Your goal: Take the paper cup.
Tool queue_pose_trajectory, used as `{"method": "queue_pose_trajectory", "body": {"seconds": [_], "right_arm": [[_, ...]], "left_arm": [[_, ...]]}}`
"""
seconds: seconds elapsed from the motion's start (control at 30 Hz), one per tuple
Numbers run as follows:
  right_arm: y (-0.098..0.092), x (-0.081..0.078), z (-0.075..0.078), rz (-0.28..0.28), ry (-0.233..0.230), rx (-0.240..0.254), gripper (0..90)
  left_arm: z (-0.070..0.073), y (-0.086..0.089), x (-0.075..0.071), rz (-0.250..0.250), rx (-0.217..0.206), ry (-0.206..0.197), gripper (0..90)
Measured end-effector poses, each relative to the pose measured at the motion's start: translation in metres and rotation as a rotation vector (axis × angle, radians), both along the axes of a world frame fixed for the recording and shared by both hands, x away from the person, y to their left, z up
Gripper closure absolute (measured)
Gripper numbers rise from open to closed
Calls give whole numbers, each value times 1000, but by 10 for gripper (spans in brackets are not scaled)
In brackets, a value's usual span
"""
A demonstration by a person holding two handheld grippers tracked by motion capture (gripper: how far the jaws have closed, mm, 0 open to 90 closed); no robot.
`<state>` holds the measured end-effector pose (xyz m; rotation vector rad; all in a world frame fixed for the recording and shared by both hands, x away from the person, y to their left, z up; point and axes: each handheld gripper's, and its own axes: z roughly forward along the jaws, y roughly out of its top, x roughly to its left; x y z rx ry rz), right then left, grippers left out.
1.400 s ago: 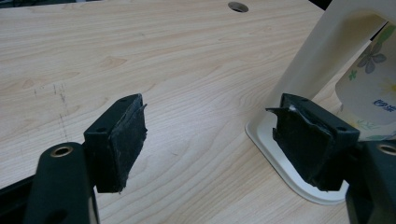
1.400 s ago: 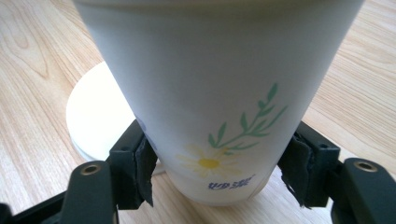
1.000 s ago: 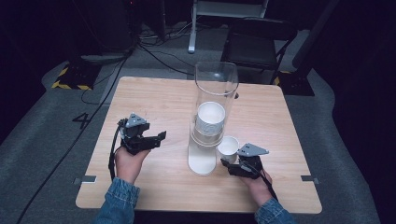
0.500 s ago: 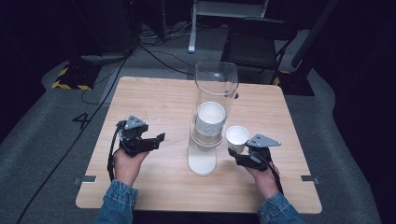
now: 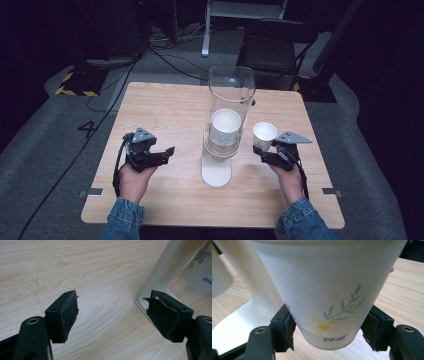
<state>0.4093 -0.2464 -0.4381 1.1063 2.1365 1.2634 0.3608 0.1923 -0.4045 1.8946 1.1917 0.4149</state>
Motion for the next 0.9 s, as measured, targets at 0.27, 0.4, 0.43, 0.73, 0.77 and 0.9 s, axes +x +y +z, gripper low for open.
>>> {"method": "queue_pose_trajectory", "body": {"seconds": [0.27,0.4,0.43,0.73,0.77,0.9], "right_arm": [[-13,22,-13,-53,15,30,349],[-17,31,-22,-80,18,10,348],[-18,33,-24,-86,22,13,349],[-18,47,-42,-112,38,-43,346],[-17,48,-45,-120,44,-57,346],[-15,52,-51,-136,67,-68,346]], "left_arm": [[-3,2,-7,6,9,13,247],[-4,5,-10,9,16,18,247],[-4,5,-10,9,16,18,247],[-8,11,-20,29,16,32,246],[-9,12,-20,27,25,31,246],[-10,13,-21,31,21,37,246]]}}
